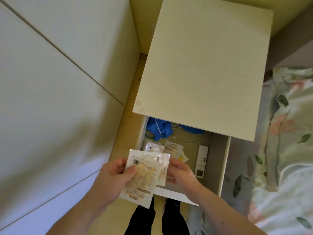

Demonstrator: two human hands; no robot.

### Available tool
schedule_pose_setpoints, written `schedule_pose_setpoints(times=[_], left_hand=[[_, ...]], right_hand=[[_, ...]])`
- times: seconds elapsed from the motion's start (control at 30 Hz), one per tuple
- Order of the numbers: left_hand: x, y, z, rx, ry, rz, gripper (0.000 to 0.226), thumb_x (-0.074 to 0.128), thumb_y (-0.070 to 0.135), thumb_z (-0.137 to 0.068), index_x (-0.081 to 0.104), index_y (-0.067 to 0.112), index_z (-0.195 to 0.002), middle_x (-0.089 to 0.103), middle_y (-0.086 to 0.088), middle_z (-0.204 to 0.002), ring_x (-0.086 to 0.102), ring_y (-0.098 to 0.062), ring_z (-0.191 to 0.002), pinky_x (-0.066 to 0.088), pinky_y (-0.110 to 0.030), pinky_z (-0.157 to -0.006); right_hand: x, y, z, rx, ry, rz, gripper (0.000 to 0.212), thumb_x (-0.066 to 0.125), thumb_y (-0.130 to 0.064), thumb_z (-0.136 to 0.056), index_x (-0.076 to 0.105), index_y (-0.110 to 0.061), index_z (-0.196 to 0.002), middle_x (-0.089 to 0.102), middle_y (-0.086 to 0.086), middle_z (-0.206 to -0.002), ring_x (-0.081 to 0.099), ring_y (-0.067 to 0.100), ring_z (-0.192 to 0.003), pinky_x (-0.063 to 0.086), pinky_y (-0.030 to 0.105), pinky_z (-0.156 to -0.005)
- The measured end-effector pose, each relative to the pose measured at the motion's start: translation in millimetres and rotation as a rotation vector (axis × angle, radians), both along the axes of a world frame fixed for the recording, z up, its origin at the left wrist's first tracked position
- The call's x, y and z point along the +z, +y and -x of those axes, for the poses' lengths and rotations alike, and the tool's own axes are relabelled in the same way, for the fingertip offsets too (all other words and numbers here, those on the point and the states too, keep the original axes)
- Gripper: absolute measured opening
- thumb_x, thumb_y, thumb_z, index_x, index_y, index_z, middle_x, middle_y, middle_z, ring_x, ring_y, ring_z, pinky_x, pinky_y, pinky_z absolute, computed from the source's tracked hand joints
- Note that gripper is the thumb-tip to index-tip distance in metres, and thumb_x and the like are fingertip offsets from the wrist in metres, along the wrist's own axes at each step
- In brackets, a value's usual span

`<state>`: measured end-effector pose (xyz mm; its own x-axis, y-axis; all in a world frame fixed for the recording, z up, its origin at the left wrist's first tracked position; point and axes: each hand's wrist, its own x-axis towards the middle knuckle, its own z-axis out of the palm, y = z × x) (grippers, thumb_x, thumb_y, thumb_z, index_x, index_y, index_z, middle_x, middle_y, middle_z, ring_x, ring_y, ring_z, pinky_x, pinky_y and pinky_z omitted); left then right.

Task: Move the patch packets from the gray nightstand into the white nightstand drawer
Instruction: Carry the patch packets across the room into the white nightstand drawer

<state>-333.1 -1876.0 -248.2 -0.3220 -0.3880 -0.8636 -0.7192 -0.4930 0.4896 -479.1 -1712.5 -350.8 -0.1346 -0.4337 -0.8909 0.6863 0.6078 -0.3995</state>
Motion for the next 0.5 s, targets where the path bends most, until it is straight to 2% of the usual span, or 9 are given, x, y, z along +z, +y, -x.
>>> schedule_pose_setpoints(times=[0.1, 0.17, 0.23, 0.33, 0.4, 0.47, 0.5], left_hand=[[-6, 10, 15, 0.034, 0.019, -0.102, 0.019, 0.059, 0.012, -0.100, 0.072, 0.014, -0.114, 0.079, -0.002, -0.106, 0.075, -0.020, -0.099, 0.057, -0.047, -0.091], [-14, 16, 24, 0.052, 0.020, -0.129, 0.020, 0.059, 0.013, -0.100, 0.072, 0.014, -0.116, 0.078, -0.001, -0.107, 0.074, -0.020, -0.102, 0.056, -0.046, -0.093], [-22, 21, 31, 0.063, 0.017, -0.121, 0.020, 0.059, 0.013, -0.101, 0.072, 0.014, -0.116, 0.079, 0.001, -0.105, 0.075, -0.016, -0.099, 0.058, -0.036, -0.085], [-31, 24, 35, 0.028, -0.013, -0.053, 0.017, 0.059, 0.015, -0.101, 0.072, 0.018, -0.113, 0.079, 0.005, -0.099, 0.076, -0.007, -0.086, 0.056, -0.016, -0.059], [-39, 22, 31, 0.040, -0.035, -0.016, 0.016, 0.060, 0.015, -0.101, 0.070, 0.019, -0.113, 0.080, 0.006, -0.097, 0.076, -0.009, -0.084, 0.057, -0.019, -0.057], [-46, 19, 25, 0.061, -0.072, 0.031, 0.015, 0.062, 0.017, -0.100, 0.069, 0.022, -0.112, 0.079, 0.007, -0.097, 0.077, -0.012, -0.084, 0.060, -0.030, -0.065], [-49, 18, 21, 0.066, -0.096, 0.062, 0.015, 0.063, 0.018, -0.100, 0.069, 0.024, -0.111, 0.079, 0.008, -0.097, 0.077, -0.014, -0.084, 0.061, -0.035, -0.069]], right_hand=[[22, 11, 9, -0.102, -0.167, 0.050, 0.029, 0.047, -0.018, -0.106, 0.070, -0.014, -0.123, 0.076, 0.014, -0.114, 0.073, 0.031, -0.107, 0.055, 0.052, -0.100], [25, 20, 17, -0.154, -0.177, 0.073, 0.030, 0.049, -0.021, -0.106, 0.071, -0.010, -0.124, 0.074, 0.019, -0.116, 0.072, 0.034, -0.109, 0.056, 0.051, -0.098], [20, 28, 24, -0.176, -0.097, 0.042, 0.027, 0.056, -0.023, -0.102, 0.073, -0.008, -0.118, 0.076, 0.018, -0.112, 0.074, 0.033, -0.104, 0.059, 0.044, -0.091], [7, 36, 34, -0.230, 0.015, -0.045, 0.022, 0.058, -0.023, -0.103, 0.074, -0.008, -0.108, 0.079, 0.013, -0.104, 0.076, 0.027, -0.098, 0.060, 0.039, -0.086], [-5, 39, 41, -0.224, 0.124, -0.122, 0.021, 0.059, -0.026, -0.103, 0.073, -0.011, -0.104, 0.080, 0.007, -0.097, 0.077, 0.022, -0.092, 0.062, 0.035, -0.080], [-23, 44, 47, -0.108, 0.279, -0.202, 0.021, 0.057, -0.031, -0.104, 0.072, -0.017, -0.102, 0.080, 0.002, -0.095, 0.077, 0.018, -0.089, 0.063, 0.033, -0.078], [-32, 45, 49, -0.027, 0.356, -0.241, 0.022, 0.056, -0.035, -0.104, 0.072, -0.019, -0.101, 0.079, 0.002, -0.095, 0.076, 0.019, -0.089, 0.064, 0.036, -0.080]])
